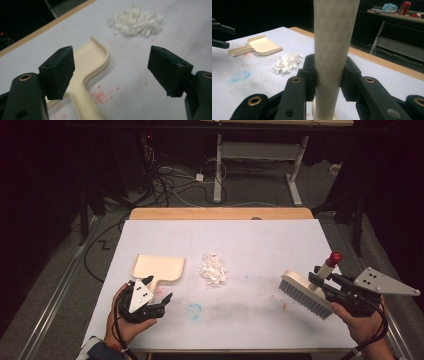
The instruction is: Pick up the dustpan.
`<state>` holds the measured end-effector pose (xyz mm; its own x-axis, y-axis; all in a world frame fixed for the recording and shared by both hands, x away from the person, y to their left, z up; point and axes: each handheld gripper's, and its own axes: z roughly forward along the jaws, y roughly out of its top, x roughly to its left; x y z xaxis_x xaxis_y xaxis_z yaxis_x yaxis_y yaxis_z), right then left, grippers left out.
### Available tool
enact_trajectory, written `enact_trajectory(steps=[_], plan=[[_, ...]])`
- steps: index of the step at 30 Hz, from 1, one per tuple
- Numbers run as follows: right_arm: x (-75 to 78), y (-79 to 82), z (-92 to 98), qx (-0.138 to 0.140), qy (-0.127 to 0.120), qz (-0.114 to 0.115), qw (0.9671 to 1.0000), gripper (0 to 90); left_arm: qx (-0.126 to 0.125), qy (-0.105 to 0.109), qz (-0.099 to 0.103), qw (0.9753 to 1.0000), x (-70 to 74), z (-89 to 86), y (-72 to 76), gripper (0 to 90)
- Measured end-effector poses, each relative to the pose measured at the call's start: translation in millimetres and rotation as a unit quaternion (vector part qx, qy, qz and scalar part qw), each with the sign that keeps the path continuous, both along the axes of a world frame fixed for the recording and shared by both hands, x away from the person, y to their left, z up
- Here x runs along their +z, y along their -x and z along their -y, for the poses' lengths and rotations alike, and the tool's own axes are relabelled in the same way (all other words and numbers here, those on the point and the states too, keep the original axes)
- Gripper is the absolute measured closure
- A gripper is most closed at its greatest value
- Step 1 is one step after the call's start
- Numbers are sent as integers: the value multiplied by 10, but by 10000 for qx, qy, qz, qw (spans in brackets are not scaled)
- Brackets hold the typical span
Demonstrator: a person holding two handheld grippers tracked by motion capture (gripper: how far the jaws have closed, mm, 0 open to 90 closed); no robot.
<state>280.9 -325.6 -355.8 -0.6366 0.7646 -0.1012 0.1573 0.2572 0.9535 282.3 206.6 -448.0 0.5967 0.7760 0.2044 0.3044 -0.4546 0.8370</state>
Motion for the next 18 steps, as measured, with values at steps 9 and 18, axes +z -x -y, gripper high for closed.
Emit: enact_trajectory(steps=[9,18], plan=[[-40,-22,36,-7,37,-44,10000,708,407,-166,-331,9985,-106,-91,63,209],[-25,-9,42,-159,32,186,9997,707,1265,-112,-1117,9856,-256,-101,-241,197]])
